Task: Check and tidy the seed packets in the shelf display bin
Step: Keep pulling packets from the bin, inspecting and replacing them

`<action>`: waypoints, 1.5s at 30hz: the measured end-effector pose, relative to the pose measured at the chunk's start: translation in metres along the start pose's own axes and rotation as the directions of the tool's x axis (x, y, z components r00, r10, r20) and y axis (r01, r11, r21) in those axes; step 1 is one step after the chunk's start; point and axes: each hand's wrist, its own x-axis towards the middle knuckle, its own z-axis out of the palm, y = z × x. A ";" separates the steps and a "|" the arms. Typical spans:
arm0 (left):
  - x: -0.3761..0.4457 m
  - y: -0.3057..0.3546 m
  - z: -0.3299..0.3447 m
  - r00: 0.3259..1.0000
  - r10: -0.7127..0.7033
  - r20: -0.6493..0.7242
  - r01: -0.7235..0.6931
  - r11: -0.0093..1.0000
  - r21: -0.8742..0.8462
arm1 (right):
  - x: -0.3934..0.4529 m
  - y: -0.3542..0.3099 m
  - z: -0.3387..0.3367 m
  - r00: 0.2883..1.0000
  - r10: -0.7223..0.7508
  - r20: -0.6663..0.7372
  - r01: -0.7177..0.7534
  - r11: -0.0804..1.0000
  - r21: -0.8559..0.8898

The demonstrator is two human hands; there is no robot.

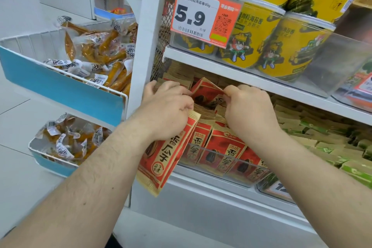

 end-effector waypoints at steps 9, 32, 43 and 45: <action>0.020 0.016 -0.006 0.989 -0.072 0.132 0.057 0.992 0.116 | -0.001 -0.012 -0.019 0.998 0.063 0.028 -0.058 0.989 -0.134; 0.020 0.034 -0.015 0.908 -0.243 0.340 0.219 0.970 0.108 | 0.048 -0.009 0.019 0.909 0.118 0.401 -0.119 0.993 -0.022; 0.025 0.025 -0.004 0.910 -0.248 0.331 0.223 0.968 0.111 | 0.050 -0.006 0.011 0.876 -0.100 0.473 -0.007 0.976 0.219; 0.025 0.025 -0.005 0.913 -0.241 0.330 0.216 0.970 0.111 | 0.041 -0.007 0.011 0.896 -0.179 0.407 0.103 0.974 0.202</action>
